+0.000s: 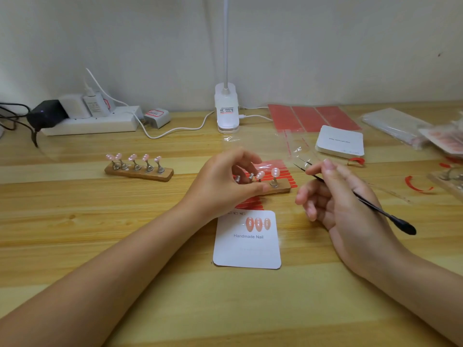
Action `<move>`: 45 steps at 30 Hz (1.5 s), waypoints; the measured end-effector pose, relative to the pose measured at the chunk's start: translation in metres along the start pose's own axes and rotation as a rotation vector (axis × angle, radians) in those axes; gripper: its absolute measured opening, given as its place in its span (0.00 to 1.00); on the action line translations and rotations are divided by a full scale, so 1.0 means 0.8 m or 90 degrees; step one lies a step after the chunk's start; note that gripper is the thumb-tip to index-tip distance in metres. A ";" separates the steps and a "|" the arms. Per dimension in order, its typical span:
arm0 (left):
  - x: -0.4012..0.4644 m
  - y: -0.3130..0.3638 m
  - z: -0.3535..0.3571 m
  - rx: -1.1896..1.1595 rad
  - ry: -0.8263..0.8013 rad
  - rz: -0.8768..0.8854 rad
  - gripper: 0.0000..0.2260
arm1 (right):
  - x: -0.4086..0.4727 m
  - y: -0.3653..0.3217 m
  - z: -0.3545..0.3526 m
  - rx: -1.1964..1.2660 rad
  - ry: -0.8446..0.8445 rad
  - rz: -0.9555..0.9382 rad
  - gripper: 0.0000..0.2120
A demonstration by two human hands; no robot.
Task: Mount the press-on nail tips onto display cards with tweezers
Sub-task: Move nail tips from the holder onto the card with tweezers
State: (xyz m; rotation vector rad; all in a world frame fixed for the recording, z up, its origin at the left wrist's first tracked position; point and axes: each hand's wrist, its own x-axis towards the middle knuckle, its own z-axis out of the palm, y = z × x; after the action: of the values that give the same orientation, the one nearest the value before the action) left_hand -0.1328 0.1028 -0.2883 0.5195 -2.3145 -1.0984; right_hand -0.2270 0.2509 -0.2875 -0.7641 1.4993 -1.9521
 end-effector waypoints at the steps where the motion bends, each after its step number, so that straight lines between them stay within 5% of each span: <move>1: 0.000 0.000 0.001 0.006 0.005 -0.001 0.14 | 0.000 0.000 0.000 0.002 0.000 0.000 0.10; 11: 0.001 -0.003 0.002 -0.023 -0.010 -0.004 0.12 | 0.003 -0.008 -0.001 -0.014 -0.065 0.014 0.27; 27: 0.001 -0.003 0.001 -0.062 -0.015 0.017 0.12 | 0.032 -0.004 0.000 -0.053 0.061 -0.060 0.11; 45: 0.000 0.000 0.000 -0.035 -0.015 0.036 0.13 | 0.035 0.003 -0.001 -0.079 0.030 -0.076 0.12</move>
State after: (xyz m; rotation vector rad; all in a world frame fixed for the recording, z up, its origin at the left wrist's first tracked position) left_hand -0.1325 0.1029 -0.2887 0.4191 -2.2970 -1.1435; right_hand -0.2468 0.2305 -0.2871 -0.8842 1.6508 -1.9898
